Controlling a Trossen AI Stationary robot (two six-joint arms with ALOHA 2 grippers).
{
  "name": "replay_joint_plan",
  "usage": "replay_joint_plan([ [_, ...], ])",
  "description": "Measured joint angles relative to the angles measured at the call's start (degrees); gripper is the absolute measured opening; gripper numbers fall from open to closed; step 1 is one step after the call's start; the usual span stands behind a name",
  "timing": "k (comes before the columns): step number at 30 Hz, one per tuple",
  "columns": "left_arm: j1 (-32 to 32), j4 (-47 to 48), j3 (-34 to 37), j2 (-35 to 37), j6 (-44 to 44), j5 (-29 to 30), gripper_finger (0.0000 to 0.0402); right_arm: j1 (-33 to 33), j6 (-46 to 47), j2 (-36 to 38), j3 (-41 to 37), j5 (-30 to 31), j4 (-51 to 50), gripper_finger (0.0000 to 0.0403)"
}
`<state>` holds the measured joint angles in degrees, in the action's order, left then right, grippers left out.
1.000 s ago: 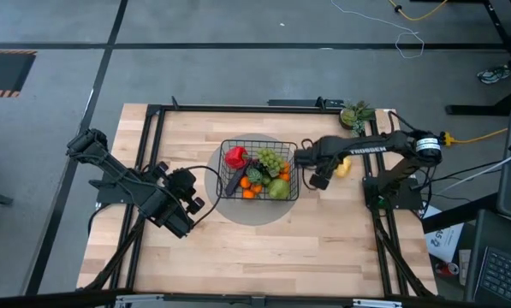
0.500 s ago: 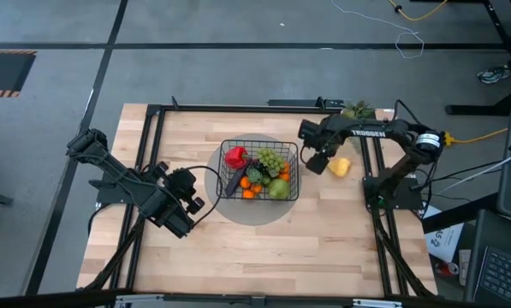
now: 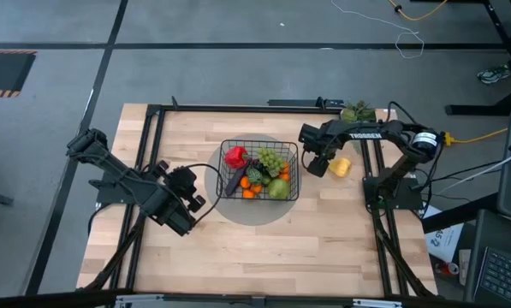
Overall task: Build produce basket
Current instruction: Put the yellow pear into the wire basket
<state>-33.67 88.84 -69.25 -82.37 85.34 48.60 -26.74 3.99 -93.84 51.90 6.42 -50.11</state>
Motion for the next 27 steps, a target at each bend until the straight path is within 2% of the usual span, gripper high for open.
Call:
replay_joint_plan([
  [12,0.8,0.0,0.0,0.0,-0.4,-0.4,0.0109,0.1,-3.2,-5.1,0.3,1.6,-0.4,0.0163],
  [15,0.8,0.0,0.0,0.0,-0.4,-0.9,0.0109,0.1,-3.2,-5.2,0.3,0.8,-0.9,0.0128],
  [21,0.8,0.0,0.0,0.0,-0.4,-1.0,0.0109,-0.2,-3.2,-5.3,0.2,-1.3,-1.8,0.0019],
  [27,0.7,0.0,0.0,0.0,-0.4,-1.8,0.0109,-0.2,-3.2,-5.3,0.2,-2.1,-2.0,0.0003],
])
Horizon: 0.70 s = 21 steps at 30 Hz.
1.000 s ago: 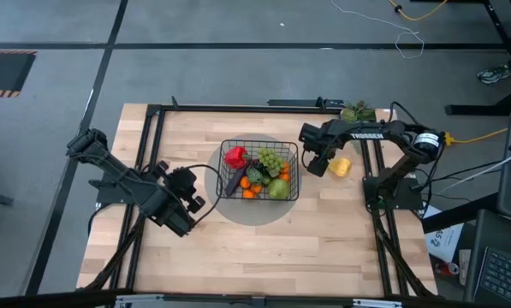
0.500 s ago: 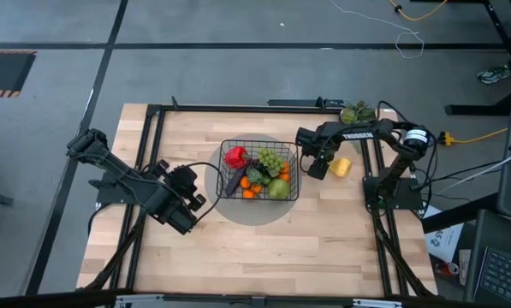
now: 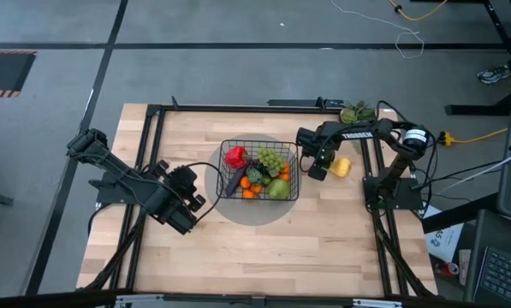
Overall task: Build produce basket
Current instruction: Put the yellow pear into the wire basket
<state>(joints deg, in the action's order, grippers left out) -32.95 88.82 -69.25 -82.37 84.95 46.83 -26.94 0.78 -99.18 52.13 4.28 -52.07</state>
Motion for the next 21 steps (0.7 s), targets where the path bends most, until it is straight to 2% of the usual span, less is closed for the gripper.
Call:
replay_joint_plan([
  [4,0.0,0.0,0.0,0.0,0.0,0.0,0.0109,1.2,0.1,-0.4,2.2,3.1,-6.4,0.0001],
  [13,0.0,-0.1,0.0,0.0,0.0,0.0,0.0109,5.4,4.3,3.7,15.8,16.7,-19.4,0.0000],
  [21,0.0,-0.4,0.0,0.0,0.0,0.0,0.0109,10.4,4.7,8.8,29.8,17.3,-21.0,0.0000],
])
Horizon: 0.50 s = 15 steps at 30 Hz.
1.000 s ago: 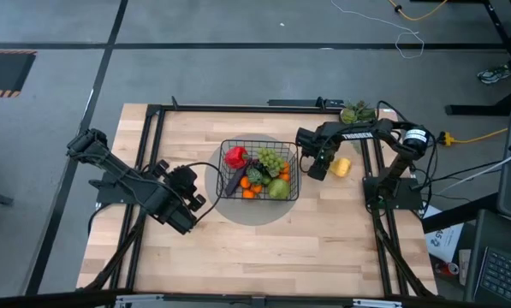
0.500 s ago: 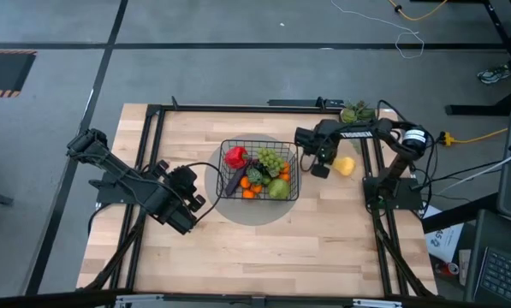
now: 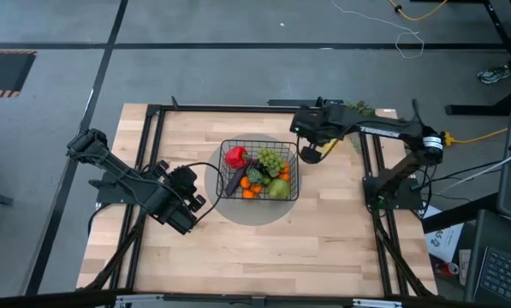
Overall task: Build produce basket
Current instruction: Put the yellow pear into the wire basket
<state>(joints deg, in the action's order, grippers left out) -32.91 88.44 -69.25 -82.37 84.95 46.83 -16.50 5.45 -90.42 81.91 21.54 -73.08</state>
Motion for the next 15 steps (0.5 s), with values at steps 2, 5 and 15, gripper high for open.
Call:
replay_joint_plan([
  [2,0.0,0.0,0.0,0.0,0.0,0.0,0.0109,1.5,0.0,1.2,3.4,-0.1,-0.1,0.0000],
  [5,0.0,0.0,0.0,0.0,0.0,0.0,0.0109,3.8,-0.2,2.2,8.0,-1.2,0.3,0.0000],
  [15,0.0,-0.1,0.0,0.0,0.0,0.2,0.0109,10.3,-10.9,2.5,13.4,-13.6,20.7,0.0000],
])
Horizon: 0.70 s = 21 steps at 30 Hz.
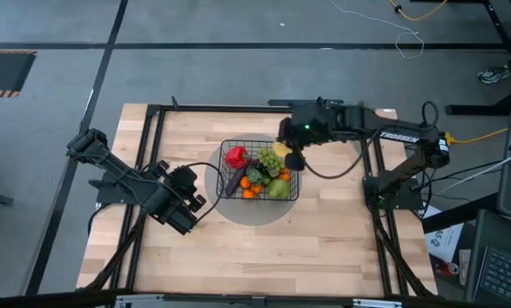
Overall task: Build produce basket
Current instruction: Put the yellow pear into the wire basket
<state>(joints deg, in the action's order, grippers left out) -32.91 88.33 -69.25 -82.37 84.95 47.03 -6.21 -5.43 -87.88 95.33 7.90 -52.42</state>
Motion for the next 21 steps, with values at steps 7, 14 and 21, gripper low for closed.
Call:
replay_joint_plan([
  [7,0.0,0.0,0.0,0.0,0.0,0.1,0.0109,1.6,-6.2,0.0,0.0,-2.7,17.5,0.0000],
  [14,-0.6,1.0,0.6,0.5,-8.2,13.2,0.0101,1.7,-6.9,0.3,0.0,-7.0,19.0,0.0000],
  [21,-0.5,1.6,4.2,12.3,-5.3,17.8,0.0075,1.6,-7.3,0.3,0.0,-7.0,17.1,0.0000],
])
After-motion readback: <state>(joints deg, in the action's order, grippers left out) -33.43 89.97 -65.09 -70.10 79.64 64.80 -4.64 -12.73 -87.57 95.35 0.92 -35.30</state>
